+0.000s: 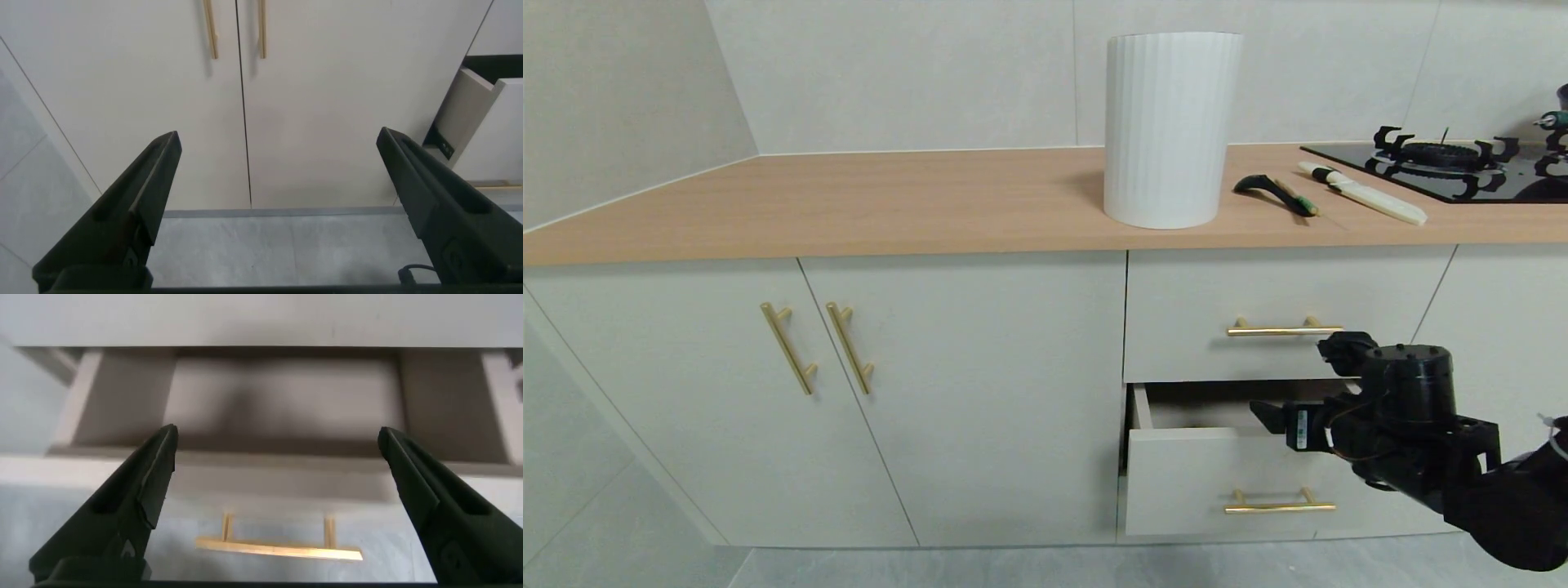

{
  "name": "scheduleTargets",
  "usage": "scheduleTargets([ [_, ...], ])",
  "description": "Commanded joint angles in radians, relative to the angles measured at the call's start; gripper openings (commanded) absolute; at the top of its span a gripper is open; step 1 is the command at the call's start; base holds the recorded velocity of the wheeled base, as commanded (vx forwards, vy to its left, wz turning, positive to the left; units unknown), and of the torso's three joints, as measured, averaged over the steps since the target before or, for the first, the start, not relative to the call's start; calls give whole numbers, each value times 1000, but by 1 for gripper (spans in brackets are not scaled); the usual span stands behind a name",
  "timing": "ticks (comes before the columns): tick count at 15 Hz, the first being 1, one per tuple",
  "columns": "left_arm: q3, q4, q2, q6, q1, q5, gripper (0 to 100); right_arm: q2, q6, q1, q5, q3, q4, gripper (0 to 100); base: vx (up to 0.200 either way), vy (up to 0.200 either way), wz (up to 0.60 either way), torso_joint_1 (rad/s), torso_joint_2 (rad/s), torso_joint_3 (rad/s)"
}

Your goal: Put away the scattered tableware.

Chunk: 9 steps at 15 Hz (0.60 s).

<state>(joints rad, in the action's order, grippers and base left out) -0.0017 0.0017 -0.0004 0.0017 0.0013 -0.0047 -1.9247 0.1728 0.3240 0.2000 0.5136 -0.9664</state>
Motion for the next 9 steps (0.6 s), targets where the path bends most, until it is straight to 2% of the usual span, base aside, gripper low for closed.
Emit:
scheduleTargets([
  [1,0,0,0,0,0,0,100,-105,1,1,6,-6,-32,100,0,0,0,0,0,0],
  [9,0,0,0,0,0,0,100,-123,1,1,6,-7,-34,100,0,0,0,0,0,0],
])
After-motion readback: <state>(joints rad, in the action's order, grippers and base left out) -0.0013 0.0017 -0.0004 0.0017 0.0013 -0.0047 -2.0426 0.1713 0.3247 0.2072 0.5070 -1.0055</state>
